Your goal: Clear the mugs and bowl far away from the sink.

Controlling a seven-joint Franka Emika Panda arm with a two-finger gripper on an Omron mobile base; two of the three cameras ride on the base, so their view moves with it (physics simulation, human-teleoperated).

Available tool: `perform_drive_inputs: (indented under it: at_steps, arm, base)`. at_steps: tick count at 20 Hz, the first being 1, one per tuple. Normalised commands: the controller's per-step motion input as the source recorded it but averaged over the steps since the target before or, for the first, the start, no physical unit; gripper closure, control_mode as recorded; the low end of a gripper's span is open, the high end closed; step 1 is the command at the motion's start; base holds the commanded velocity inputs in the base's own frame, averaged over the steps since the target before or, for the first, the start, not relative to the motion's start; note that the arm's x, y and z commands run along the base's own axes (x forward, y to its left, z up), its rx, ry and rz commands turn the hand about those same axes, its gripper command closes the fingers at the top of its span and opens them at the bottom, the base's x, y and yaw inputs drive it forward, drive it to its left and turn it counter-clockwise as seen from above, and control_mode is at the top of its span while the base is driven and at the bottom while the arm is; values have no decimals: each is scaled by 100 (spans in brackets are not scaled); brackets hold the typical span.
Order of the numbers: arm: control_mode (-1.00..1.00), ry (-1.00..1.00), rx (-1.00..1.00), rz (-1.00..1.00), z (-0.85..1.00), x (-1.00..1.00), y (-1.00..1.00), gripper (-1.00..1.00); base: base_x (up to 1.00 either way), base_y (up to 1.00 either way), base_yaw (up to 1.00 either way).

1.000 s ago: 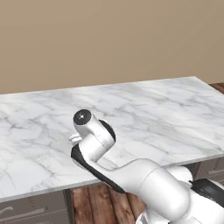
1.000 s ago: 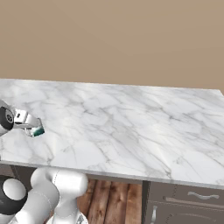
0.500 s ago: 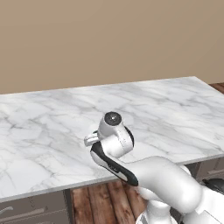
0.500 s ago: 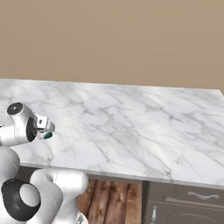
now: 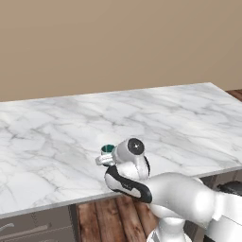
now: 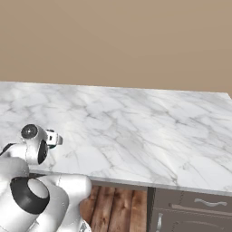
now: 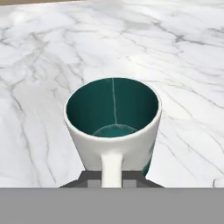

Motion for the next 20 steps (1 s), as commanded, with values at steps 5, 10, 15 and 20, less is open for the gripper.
perform_drive_inputs:
  at_steps: [5,10,15,20]
  arm:
    - [-100,-7,0,0,-16,50,4,100]
    - [-100,0,0,0,0,48,2,-100]
    - [-100,0,0,0,0,0,0,-100]
    - [-100,0,0,0,0,0,0,-100]
  base:
    - [0,0,0]
    - [0,0,0]
    - [0,0,0]
    - [0,0,0]
